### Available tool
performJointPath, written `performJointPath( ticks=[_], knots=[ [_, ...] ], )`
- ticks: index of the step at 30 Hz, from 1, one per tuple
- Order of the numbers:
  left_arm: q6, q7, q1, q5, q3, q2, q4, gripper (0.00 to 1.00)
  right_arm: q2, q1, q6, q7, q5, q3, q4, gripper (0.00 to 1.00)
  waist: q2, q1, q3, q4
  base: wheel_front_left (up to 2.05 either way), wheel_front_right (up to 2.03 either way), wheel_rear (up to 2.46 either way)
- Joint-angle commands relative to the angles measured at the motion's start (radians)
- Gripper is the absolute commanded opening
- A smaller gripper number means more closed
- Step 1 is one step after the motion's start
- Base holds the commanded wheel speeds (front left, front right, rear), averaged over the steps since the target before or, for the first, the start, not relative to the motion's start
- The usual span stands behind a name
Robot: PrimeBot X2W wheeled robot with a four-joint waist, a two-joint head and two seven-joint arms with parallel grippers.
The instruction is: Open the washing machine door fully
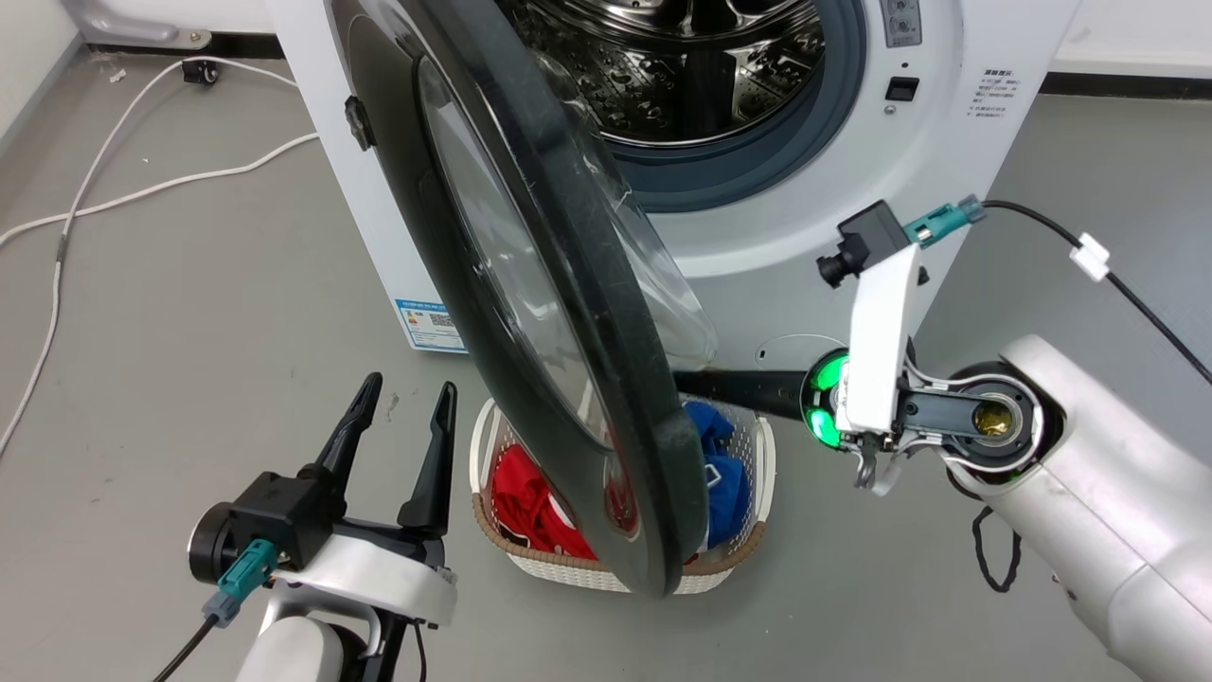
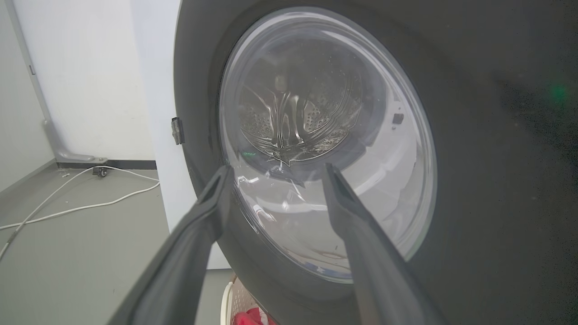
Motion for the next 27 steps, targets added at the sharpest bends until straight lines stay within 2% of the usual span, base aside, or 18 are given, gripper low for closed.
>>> performJointPath(
  ticks=[1, 4, 9, 18, 23, 24, 25, 26, 27],
  knots=[
    [0.000, -0.002, 0.006, -0.003, -0.007, 0.001, 0.004, 1.00, -0.001, 0.023, 0.000, -0.035, 0.000, -0.012, -0.009, 0.00, 0.0000, 0.0002, 0.000, 0.000, 0.00, 0.00, 0.00],
    [0.000, -0.002, 0.007, -0.007, -0.008, -0.001, 0.004, 1.00, -0.017, 0.062, 0.000, -0.111, 0.031, -0.057, -0.028, 0.00, 0.0000, 0.0002, -0.001, -0.002, 0.00, 0.00, 0.00],
    [0.000, -0.002, 0.021, -0.007, -0.003, 0.005, 0.001, 1.00, -0.053, 0.164, 0.000, -0.302, 0.051, -0.158, -0.085, 0.00, 0.0000, 0.0002, -0.002, -0.014, 0.00, 0.00, 0.00],
    [0.000, -0.002, 0.035, -0.016, -0.005, 0.007, 0.006, 1.00, -0.123, 0.474, 0.000, -0.714, 0.017, -0.323, -0.192, 0.00, 0.0000, 0.0002, -0.015, -0.034, 0.00, 0.00, 0.00],
    [0.000, -0.002, 0.047, -0.019, -0.004, 0.012, 0.012, 1.00, -0.136, 0.625, 0.000, -0.881, -0.028, -0.363, -0.236, 0.00, 0.0000, 0.0002, -0.036, -0.053, 0.00, 0.00, 0.00],
    [0.000, -0.002, 0.050, -0.021, -0.006, 0.014, 0.015, 1.00, -0.136, 0.649, 0.000, -0.898, -0.041, -0.370, -0.244, 0.17, 0.0000, 0.0002, -0.038, -0.058, 0.00, 0.00, 0.00],
    [0.000, -0.002, 0.053, -0.023, -0.007, 0.016, 0.017, 1.00, -0.135, 0.671, 0.000, -0.910, -0.056, -0.378, -0.248, 0.44, 0.0000, 0.0002, -0.041, -0.063, 0.00, 0.00, 0.00],
    [0.000, -0.002, 0.056, -0.025, -0.007, 0.017, 0.019, 1.00, -0.130, 0.688, 0.000, -0.919, -0.073, -0.389, -0.254, 0.77, 0.0000, 0.0002, -0.043, -0.068, 0.00, 0.00, 0.00],
    [0.000, -0.002, 0.057, -0.026, -0.008, 0.019, 0.021, 1.00, -0.123, 0.703, 0.000, -0.925, -0.093, -0.402, -0.258, 1.00, 0.0000, 0.0002, -0.045, -0.073, 0.00, 0.00, 0.00]
  ],
)
